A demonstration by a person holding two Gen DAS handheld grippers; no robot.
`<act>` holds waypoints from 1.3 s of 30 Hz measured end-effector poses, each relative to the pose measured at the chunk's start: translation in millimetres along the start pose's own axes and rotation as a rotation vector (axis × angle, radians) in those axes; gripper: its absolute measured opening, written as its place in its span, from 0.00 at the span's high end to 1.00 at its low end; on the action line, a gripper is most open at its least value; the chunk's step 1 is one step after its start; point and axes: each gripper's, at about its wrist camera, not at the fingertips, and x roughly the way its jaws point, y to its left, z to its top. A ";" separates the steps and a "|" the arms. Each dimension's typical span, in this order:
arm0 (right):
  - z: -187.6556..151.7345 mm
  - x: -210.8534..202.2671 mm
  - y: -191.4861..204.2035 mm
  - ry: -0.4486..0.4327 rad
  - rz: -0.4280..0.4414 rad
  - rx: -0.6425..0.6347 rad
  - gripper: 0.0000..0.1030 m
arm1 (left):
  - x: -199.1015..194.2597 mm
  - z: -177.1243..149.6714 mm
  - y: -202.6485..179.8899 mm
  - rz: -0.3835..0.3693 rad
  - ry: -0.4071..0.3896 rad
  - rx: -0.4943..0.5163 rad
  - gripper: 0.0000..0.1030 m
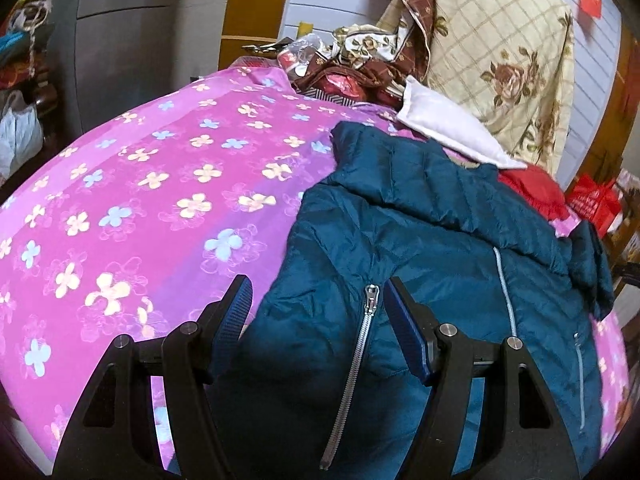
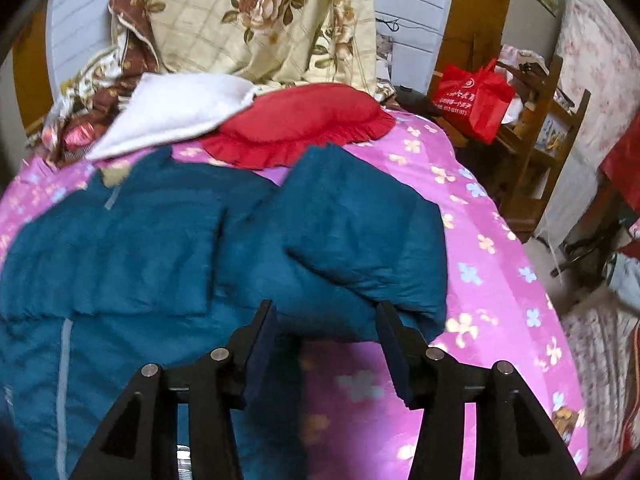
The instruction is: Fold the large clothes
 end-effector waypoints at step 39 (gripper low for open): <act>39.8 -118.3 389.4 -0.123 0.439 -0.327 0.93 | 3.0 20.2 94.4 0.031 0.009 -0.279 0.34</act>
